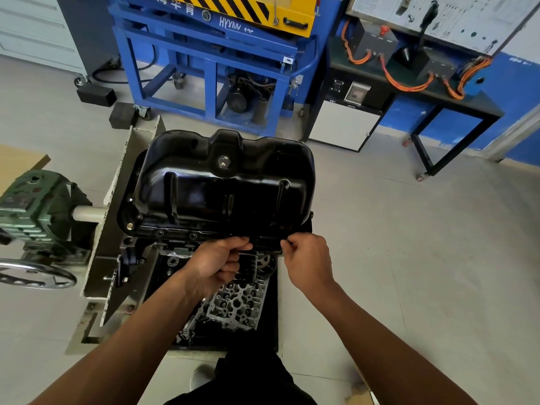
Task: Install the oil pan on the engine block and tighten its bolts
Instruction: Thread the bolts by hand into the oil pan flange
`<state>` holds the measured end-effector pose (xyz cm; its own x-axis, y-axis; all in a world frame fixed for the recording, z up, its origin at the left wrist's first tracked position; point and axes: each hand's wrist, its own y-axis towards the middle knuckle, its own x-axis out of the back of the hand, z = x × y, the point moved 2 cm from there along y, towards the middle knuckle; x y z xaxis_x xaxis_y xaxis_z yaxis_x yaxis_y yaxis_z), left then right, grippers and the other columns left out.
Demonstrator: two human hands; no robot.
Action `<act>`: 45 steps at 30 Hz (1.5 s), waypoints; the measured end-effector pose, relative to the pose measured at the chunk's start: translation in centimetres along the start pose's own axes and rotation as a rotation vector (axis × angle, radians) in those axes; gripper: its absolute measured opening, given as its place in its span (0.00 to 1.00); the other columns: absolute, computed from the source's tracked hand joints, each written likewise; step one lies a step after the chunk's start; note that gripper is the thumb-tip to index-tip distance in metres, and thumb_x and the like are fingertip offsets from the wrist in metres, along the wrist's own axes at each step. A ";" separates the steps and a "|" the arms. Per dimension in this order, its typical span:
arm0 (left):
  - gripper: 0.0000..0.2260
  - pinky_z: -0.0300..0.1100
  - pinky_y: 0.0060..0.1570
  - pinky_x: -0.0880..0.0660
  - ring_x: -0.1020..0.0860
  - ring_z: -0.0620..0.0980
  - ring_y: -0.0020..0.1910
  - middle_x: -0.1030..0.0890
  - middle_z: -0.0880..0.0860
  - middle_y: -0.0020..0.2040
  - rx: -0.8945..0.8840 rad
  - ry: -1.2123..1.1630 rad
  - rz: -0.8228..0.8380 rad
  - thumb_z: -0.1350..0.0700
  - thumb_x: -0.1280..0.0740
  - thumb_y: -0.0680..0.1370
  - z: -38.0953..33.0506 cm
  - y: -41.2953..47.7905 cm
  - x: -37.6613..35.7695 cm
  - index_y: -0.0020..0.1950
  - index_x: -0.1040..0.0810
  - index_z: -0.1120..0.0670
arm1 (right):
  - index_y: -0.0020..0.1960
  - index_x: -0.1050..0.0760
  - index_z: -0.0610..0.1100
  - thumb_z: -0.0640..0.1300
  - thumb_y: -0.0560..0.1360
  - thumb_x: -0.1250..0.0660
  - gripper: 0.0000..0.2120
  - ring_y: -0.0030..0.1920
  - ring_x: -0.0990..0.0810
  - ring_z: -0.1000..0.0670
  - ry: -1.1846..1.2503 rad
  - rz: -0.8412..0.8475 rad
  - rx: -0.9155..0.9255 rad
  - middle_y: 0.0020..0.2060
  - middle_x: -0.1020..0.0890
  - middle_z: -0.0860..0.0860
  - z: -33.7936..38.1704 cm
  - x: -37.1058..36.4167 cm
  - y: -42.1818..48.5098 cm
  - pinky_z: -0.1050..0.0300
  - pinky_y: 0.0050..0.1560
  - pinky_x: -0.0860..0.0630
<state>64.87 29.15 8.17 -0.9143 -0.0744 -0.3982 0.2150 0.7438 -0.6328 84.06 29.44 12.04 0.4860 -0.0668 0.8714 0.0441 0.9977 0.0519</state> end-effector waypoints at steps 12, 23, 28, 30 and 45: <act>0.08 0.34 0.17 0.47 0.43 0.42 0.21 0.41 0.46 0.26 -0.008 -0.004 0.002 0.53 0.32 0.80 -0.2 -0.5 -0.2 0.49 0.19 0.58 | 0.27 0.33 0.43 0.47 0.78 0.31 0.23 0.22 0.35 0.53 -0.020 0.021 -0.034 0.22 0.32 0.51 -0.4 0.1 0.5 0.61 0.25 0.40; 0.08 0.33 0.17 0.48 0.44 0.41 0.20 0.42 0.46 0.26 -0.014 -0.002 -0.022 0.54 0.33 0.81 -0.7 -0.9 -0.3 0.47 0.20 0.58 | 0.26 0.36 0.49 0.53 0.76 0.29 0.24 0.20 0.33 0.55 0.009 0.006 -0.058 0.20 0.30 0.56 -0.5 0.4 0.4 0.66 0.24 0.41; 0.08 0.33 0.17 0.49 0.44 0.41 0.20 0.42 0.45 0.25 -0.015 0.004 -0.023 0.54 0.33 0.81 -0.9 -1.0 -0.9 0.47 0.20 0.57 | 0.26 0.36 0.47 0.46 0.78 0.31 0.25 0.22 0.34 0.53 0.018 -0.002 -0.051 0.21 0.30 0.52 -0.4 -0.2 0.2 0.62 0.25 0.40; 0.08 0.33 0.17 0.49 0.44 0.41 0.20 0.42 0.45 0.25 -0.016 0.004 -0.024 0.54 0.33 0.81 -0.9 -1.0 -0.9 0.47 0.20 0.58 | 0.27 0.33 0.46 0.48 0.79 0.32 0.23 0.24 0.31 0.50 -0.011 0.002 -0.046 0.23 0.29 0.51 -0.4 -0.2 0.2 0.61 0.27 0.37; 0.08 0.33 0.16 0.47 0.43 0.41 0.20 0.41 0.46 0.26 -0.021 0.012 -0.002 0.53 0.33 0.80 -1.1 -0.1 -1.7 0.47 0.20 0.57 | 0.33 0.29 0.47 0.49 0.80 0.34 0.17 0.28 0.28 0.48 -0.112 0.000 0.001 0.26 0.27 0.52 0.1 -0.3 0.5 0.60 0.30 0.35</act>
<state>66.00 29.91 9.66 -0.9190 -0.0680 -0.3884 0.2059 0.7572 -0.6198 83.81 29.93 11.87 0.3858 -0.0651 0.9203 0.0432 0.9977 0.0525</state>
